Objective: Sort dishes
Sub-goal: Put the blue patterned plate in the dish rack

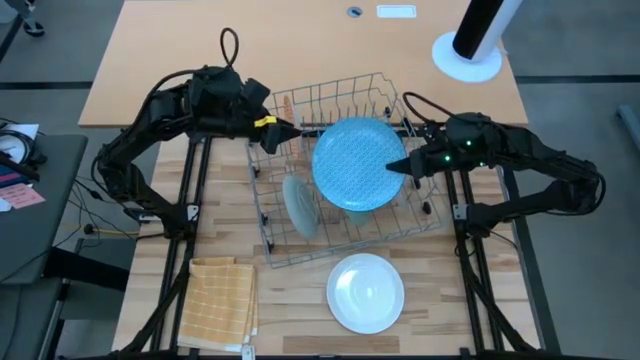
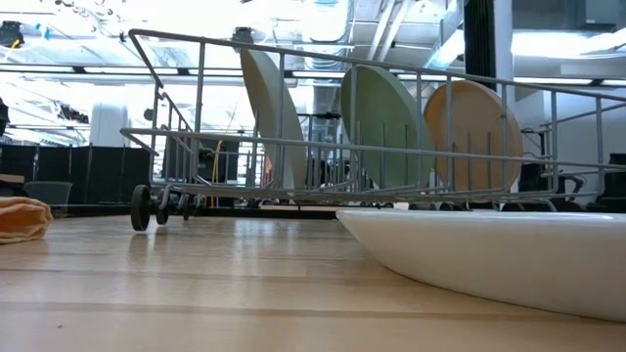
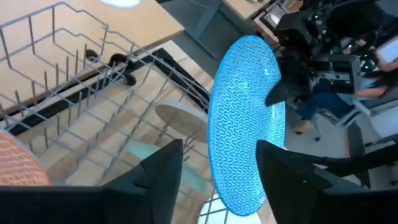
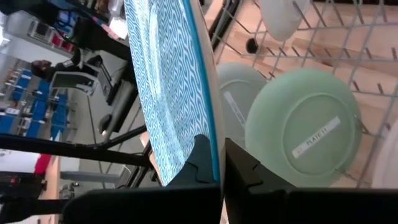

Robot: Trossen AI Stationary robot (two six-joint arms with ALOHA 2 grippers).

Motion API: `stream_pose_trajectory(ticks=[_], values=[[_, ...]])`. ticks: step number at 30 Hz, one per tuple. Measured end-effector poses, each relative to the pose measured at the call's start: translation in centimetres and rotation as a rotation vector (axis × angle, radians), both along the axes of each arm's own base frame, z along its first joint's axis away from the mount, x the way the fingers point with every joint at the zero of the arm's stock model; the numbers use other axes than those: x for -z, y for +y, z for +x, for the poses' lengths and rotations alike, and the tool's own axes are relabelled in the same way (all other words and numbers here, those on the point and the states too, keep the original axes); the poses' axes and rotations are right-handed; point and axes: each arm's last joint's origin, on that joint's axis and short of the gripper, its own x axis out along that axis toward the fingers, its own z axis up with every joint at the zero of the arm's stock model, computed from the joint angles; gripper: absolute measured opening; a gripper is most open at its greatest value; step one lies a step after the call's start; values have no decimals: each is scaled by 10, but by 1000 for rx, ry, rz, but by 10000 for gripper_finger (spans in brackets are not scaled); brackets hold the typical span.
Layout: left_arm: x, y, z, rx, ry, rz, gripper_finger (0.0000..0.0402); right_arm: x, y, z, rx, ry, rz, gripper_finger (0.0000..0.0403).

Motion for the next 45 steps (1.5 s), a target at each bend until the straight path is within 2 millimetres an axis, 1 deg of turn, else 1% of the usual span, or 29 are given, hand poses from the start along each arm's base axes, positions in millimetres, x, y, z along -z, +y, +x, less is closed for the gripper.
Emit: stream_pose_trajectory(ticks=[2,5,8,14,17,21,25,32,35,42,43,45], values=[[2,2,8,10,-4,-5,210,-2,0,1,-2,-21,-9,0],[12,3,24,30,30,-40,218,-4,0,2,-6,-40,-22,0],[21,1,38,28,51,-83,219,-4,0,2,-9,-45,-29,0],[28,-4,64,49,13,-97,220,-4,2,2,-26,-44,-34,0],[32,-6,72,54,14,-114,220,-4,4,2,-34,-42,-35,0],[33,-7,73,30,3,-198,211,-3,6,3,-49,-36,-37,0],[35,-7,76,20,-4,-246,190,-3,8,3,-70,-33,-55,0],[35,-10,76,52,-2,-260,142,-3,8,3,-73,-33,-55,0],[35,-13,77,59,4,-259,112,-3,9,2,-83,-33,-54,0],[35,-17,77,75,7,-227,23,-4,9,2,-92,-38,-55,3],[34,-18,77,81,0,-220,15,-5,9,1,-94,-42,-55,3],[33,-19,76,81,-5,-209,11,-5,9,1,-94,-47,-56,3]])
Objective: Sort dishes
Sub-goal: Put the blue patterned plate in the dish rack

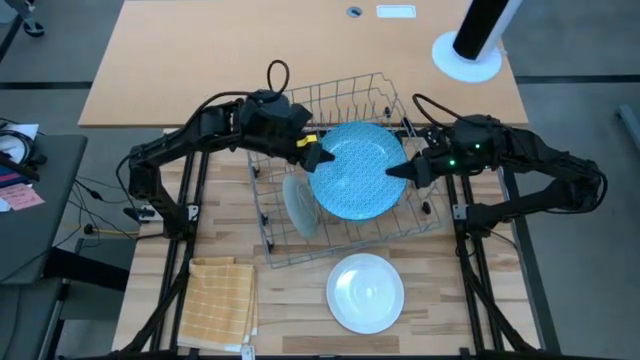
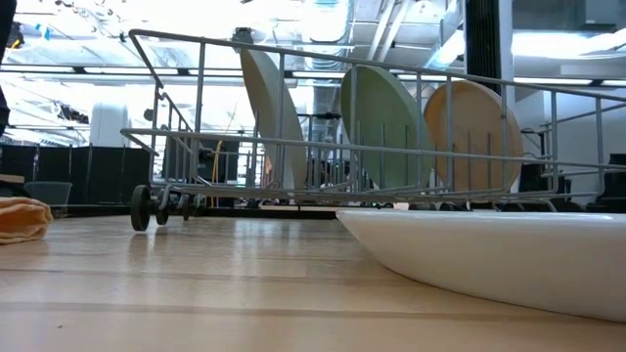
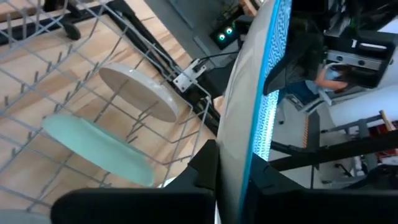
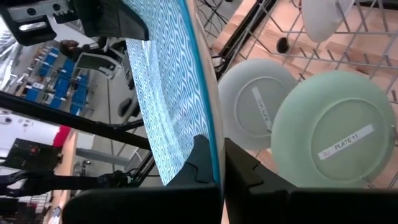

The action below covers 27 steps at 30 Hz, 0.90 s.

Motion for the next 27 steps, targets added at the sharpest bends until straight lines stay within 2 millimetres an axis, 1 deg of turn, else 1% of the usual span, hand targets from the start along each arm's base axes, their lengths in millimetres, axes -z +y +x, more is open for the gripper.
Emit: stream_pose_trajectory(ticks=[9,12,15,20,24,27], values=[[1,-1,0,10,10,-5,21,1,0,0,-2,11,-12,4],[2,-1,1,14,15,-16,40,1,0,1,2,11,-16,5],[3,0,1,-38,22,-20,66,2,-1,1,11,17,-19,5],[-1,0,-3,-76,4,14,98,1,-1,2,17,8,-22,5],[-2,0,-5,-77,4,15,102,2,-1,2,18,14,-22,5],[-2,0,-5,-66,9,10,91,2,-1,2,14,15,-21,5]])
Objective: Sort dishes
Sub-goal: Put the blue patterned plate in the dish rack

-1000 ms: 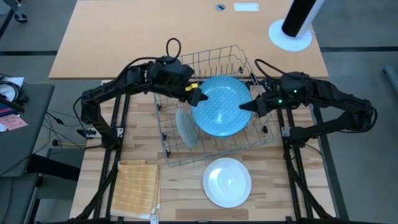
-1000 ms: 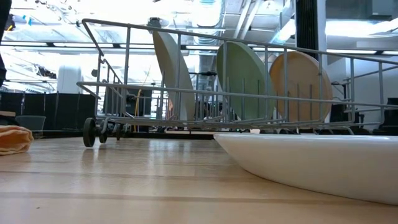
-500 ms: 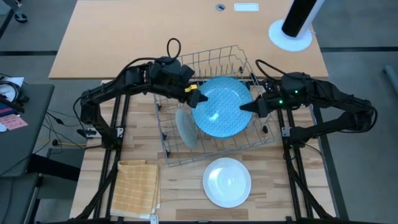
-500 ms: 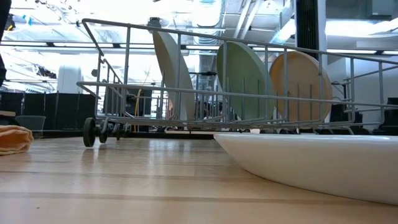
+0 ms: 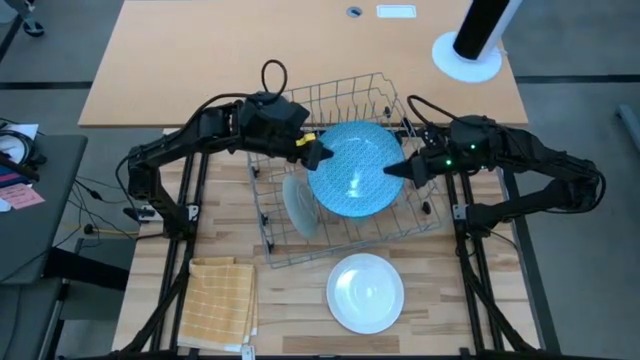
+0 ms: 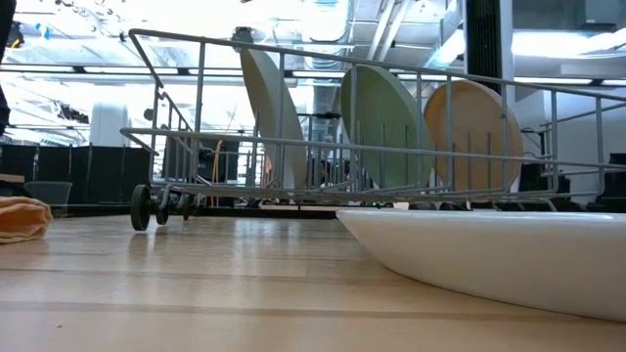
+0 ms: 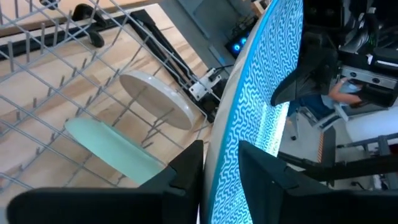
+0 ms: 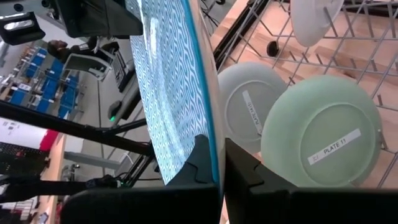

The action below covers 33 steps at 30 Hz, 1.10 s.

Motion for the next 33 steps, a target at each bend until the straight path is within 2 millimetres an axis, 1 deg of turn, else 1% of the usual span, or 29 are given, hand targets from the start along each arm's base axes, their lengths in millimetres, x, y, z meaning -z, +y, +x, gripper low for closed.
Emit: stream_pose_trajectory(ticks=[3,8,9,18,21,25,28,33], values=[[0,0,0,6,-1,0,71,0,0,0,-4,-1,-2,5],[-1,0,-1,-5,0,34,17,0,0,-1,-9,0,0,5],[-2,0,-2,-7,-5,46,11,0,0,-1,-12,-3,-1,5],[-3,0,-2,4,0,78,5,0,3,0,-38,1,-30,10],[-2,-1,-2,20,0,70,3,0,3,0,-28,7,-11,27],[-5,2,-6,31,-8,60,2,0,2,0,-9,0,10,63],[-9,8,-17,20,-7,65,2,-1,3,-3,-9,-9,9,90],[-22,21,-45,-28,-24,102,1,-7,4,-16,0,-50,26,132]])
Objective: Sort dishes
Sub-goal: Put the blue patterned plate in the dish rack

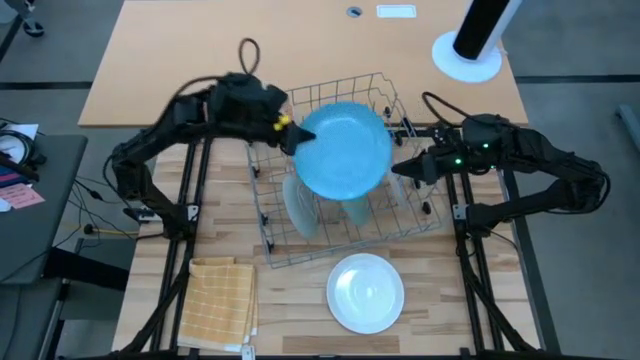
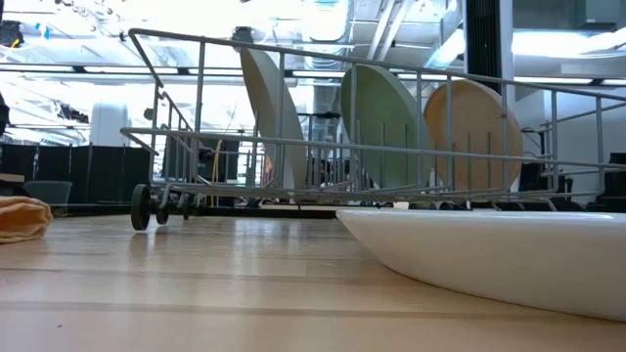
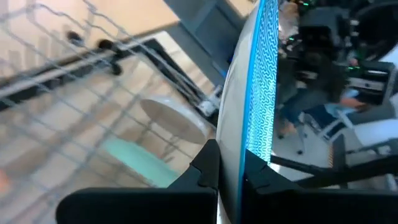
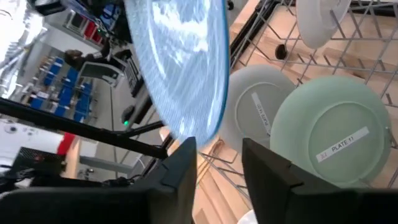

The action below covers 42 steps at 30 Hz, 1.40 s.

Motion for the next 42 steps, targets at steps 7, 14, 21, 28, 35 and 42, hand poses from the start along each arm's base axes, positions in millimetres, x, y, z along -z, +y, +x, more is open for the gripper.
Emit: stream_pose_trajectory(ticks=[7,14,21,28,35,42], values=[[-24,14,-45,-78,-99,58,1,-8,2,-20,4,-59,2,185],[-53,24,-90,-287,-272,157,0,-10,3,-25,9,-72,13,202],[-61,38,-116,-413,-316,198,0,-6,4,-15,4,-47,24,202],[-63,45,-119,-294,-309,276,0,-2,10,-3,-38,-13,27,202],[-77,28,-109,-98,-325,674,0,1,15,1,-69,5,21,202],[-96,-16,-99,198,-396,1526,0,-3,9,-16,-19,-6,11,202]])
